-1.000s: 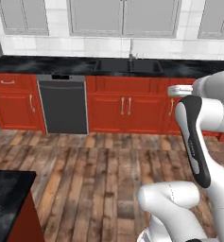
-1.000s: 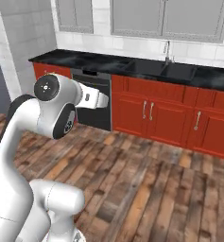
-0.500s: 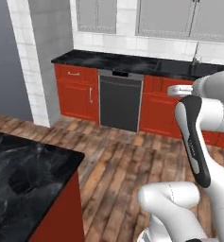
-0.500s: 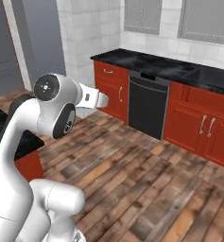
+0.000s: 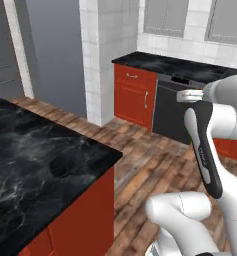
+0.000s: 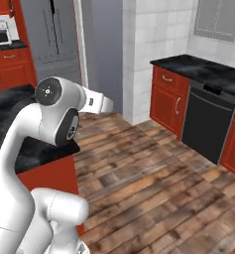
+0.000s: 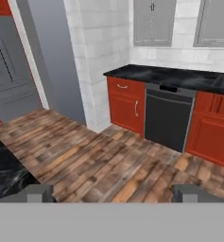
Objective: Close all open cabinet doors.
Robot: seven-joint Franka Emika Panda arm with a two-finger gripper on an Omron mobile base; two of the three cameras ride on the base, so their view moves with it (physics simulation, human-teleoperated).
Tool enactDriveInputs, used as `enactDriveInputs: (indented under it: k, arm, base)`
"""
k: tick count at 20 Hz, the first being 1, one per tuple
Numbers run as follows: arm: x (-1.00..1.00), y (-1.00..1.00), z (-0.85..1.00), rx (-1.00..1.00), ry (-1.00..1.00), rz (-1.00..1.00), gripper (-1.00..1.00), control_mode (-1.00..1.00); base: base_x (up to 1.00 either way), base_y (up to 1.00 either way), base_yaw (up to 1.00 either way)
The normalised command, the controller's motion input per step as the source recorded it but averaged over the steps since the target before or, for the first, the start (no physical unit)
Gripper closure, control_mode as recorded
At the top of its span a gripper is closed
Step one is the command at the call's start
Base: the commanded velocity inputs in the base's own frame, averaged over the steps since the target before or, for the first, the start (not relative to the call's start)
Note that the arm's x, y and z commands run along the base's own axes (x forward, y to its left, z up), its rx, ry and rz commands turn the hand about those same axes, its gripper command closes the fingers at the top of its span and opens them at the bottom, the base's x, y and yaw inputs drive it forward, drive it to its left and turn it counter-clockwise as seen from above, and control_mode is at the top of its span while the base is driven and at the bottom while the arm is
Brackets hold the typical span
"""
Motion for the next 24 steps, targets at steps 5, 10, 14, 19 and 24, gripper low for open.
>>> enactDriveInputs:
  k: [5, 10, 14, 19, 24]
  arm:
    - [0.0, 0.0, 0.0, 0.0, 0.0, 0.0, -1.0, 1.0]
    - [0.0, 0.0, 0.0, 0.0, 0.0, 0.0, -1.0, 1.0]
    - [0.0, 0.0, 0.0, 0.0, 0.0, 0.0, -1.0, 1.0]
    - [0.0, 0.0, 0.0, 0.0, 0.0, 0.0, -1.0, 1.0]
    - [0.0, 0.0, 0.0, 0.0, 0.0, 0.0, -1.0, 1.0]
  base:
    - [0.72, -0.22, 0.43]
    - [0.83, -0.41, 0.38]
    - [0.83, -0.4, 0.38]
    - [0.82, -0.47, 0.38]
    - [0.79, -0.55, 0.36]
